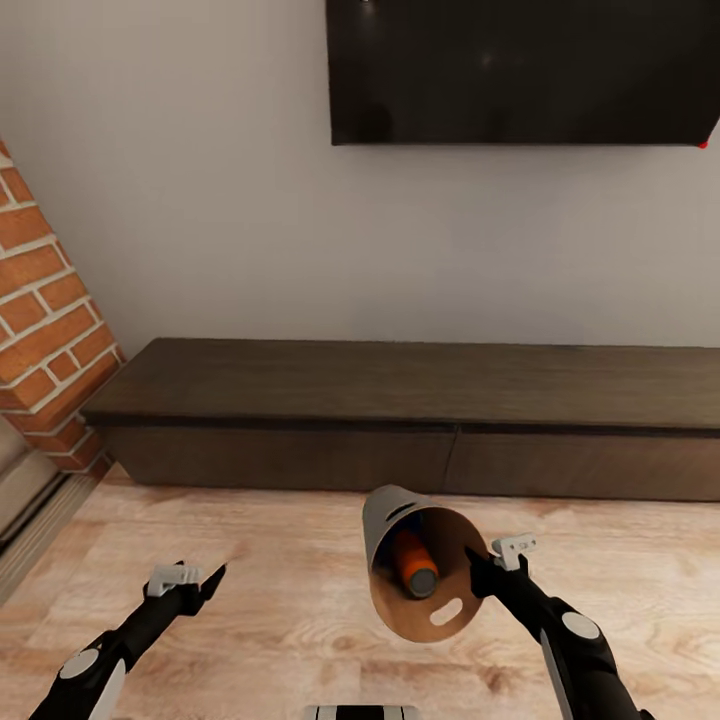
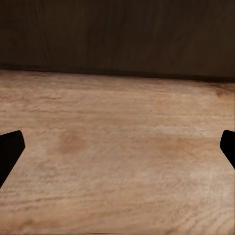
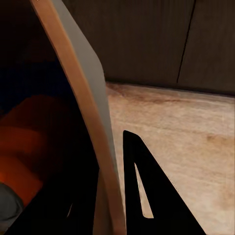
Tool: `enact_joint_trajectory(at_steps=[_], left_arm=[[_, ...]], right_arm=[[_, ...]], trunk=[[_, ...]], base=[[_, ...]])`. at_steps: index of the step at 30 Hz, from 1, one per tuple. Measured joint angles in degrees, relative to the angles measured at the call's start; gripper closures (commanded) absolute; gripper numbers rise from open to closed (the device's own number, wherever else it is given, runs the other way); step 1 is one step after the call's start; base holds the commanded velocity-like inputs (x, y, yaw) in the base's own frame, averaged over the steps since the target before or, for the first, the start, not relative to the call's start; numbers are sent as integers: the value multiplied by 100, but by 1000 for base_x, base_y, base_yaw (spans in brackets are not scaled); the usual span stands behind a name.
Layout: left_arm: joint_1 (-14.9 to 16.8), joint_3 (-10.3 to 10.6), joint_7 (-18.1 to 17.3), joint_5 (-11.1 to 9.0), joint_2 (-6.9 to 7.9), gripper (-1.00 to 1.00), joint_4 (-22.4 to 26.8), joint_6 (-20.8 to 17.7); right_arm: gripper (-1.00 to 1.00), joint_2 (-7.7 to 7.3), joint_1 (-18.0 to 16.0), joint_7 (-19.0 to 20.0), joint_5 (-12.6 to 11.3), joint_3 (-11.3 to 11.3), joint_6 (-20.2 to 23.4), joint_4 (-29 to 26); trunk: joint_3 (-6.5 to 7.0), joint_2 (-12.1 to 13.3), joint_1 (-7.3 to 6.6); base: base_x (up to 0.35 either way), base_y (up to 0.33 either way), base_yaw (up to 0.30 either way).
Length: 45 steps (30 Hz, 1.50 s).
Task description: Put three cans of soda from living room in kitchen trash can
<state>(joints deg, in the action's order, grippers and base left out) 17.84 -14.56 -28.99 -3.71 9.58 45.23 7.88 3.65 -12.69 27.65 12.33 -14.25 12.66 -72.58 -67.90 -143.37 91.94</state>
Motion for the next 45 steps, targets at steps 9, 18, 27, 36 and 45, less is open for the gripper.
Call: enact_joint_trajectory(at_steps=[9, 18, 27, 36, 45], left_arm=[[0, 22, 107, 18, -50, -100, -63, 35], [0, 23, 112, 20, -53, -100, -67, 35], [0, 23, 113, 20, -59, -100, -67, 37], [0, 23, 121, 20, -61, -100, -171, 69], [0, 23, 115, 20, -61, -100, -189, 101]], right_arm=[[100, 2, 2, -319, -19, -6, -64, 109], [100, 5, 4, -476, -56, 1, -61, 202], [100, -4, 2, -620, -433, -8, -71, 287], [100, -22, 2, -1252, -547, -15, -70, 408], [100, -25, 1, -1306, -601, -3, -67, 439]], trunk=[[50, 0, 0], [96, 0, 0], [141, 0, 0], [182, 0, 0], [214, 0, 0]], base=[[0, 0, 213], [0, 0, 218], [0, 0, 218], [0, 0, 227], [0, 0, 239]])
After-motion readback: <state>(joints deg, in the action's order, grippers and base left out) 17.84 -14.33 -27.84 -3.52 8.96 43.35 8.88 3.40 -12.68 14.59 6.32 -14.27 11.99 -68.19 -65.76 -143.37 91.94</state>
